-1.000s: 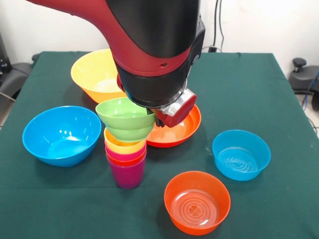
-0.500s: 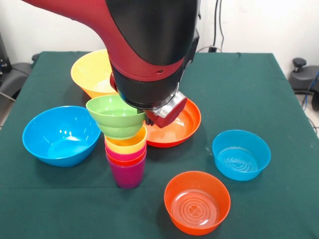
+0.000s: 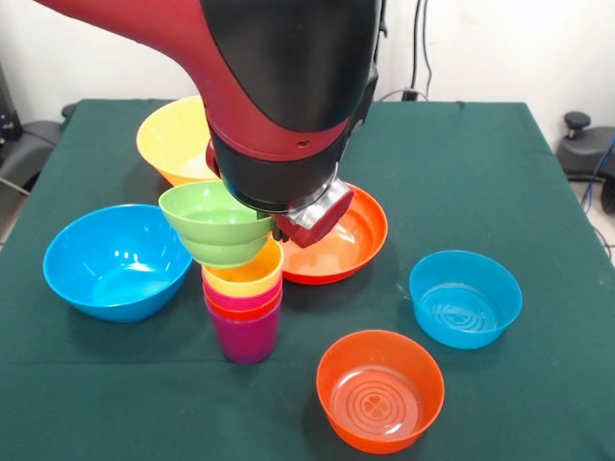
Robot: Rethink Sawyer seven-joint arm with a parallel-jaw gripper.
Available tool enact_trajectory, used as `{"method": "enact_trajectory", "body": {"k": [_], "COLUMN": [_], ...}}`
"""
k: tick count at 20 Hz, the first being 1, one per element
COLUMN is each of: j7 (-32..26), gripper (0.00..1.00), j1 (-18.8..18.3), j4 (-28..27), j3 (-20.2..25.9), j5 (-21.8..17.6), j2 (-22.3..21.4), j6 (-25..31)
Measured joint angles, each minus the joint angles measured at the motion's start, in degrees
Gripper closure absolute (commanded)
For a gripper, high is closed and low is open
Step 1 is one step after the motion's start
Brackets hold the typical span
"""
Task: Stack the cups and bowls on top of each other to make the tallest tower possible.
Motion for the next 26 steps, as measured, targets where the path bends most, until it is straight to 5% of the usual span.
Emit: {"method": "enact_trajectory", "body": {"k": [26], "j7": [0.00], "gripper": [1.00], "j1": [0.04], "j4": [0.14], "j3": [2.01], "j5": [-0.01], "j2": [0.11], "j6": [0.01]}}
